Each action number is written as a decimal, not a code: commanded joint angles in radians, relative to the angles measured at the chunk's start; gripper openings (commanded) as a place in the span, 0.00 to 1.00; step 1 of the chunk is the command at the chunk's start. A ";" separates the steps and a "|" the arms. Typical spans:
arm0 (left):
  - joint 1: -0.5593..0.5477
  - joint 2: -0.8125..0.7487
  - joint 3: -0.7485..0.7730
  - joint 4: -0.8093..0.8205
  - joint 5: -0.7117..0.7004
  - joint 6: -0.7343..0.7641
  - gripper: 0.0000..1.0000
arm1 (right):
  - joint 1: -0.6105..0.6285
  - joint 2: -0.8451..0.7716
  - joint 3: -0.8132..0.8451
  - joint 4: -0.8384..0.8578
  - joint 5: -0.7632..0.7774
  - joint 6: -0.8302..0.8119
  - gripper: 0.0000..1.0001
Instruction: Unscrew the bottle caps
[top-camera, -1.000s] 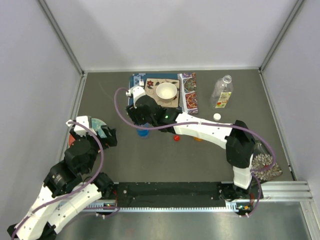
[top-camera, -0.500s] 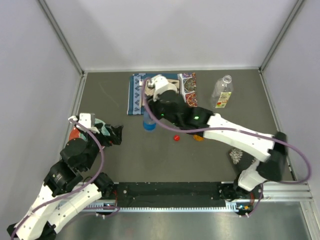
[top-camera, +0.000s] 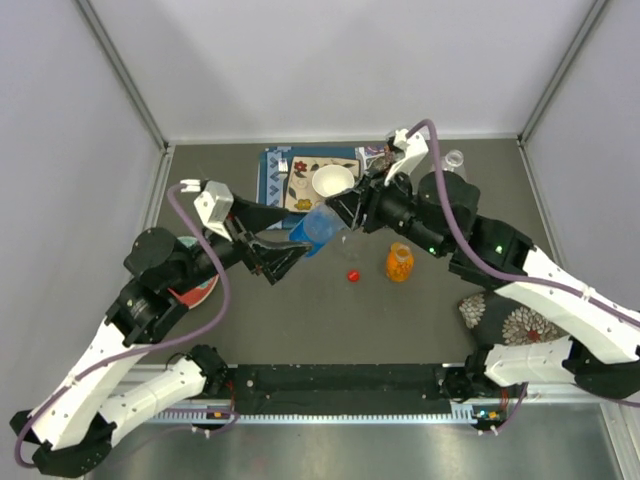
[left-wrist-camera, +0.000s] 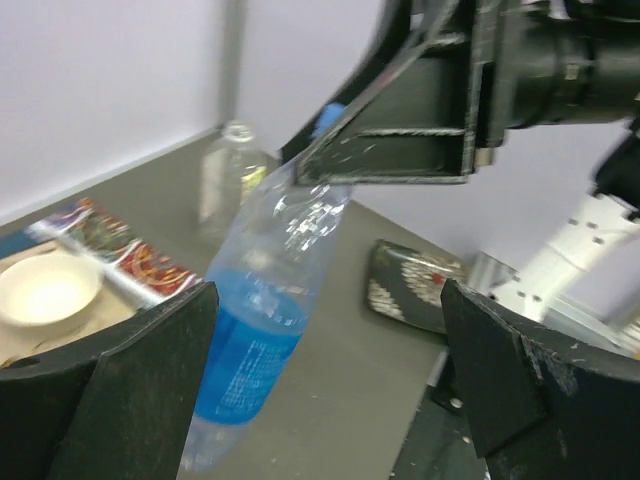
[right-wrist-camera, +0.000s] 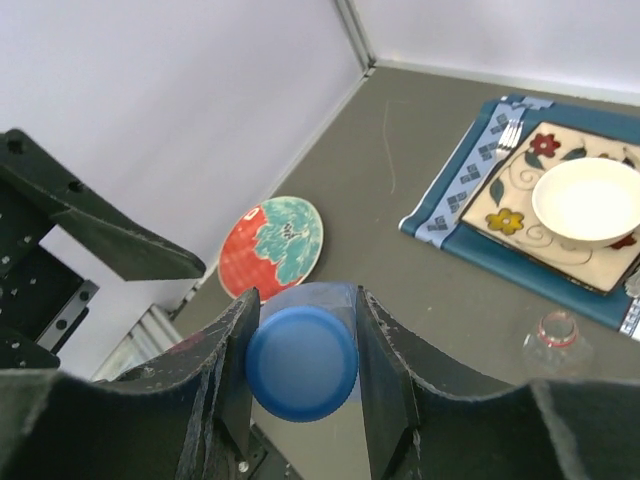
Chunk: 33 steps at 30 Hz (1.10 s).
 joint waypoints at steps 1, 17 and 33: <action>0.006 0.102 0.105 0.067 0.293 0.037 0.99 | -0.020 -0.081 0.014 -0.043 -0.098 0.078 0.00; 0.006 0.179 0.026 0.123 0.415 0.047 0.99 | -0.046 -0.115 0.073 -0.028 -0.320 0.154 0.00; 0.005 0.222 -0.011 0.145 0.539 0.059 0.62 | -0.046 -0.083 0.061 0.023 -0.360 0.164 0.00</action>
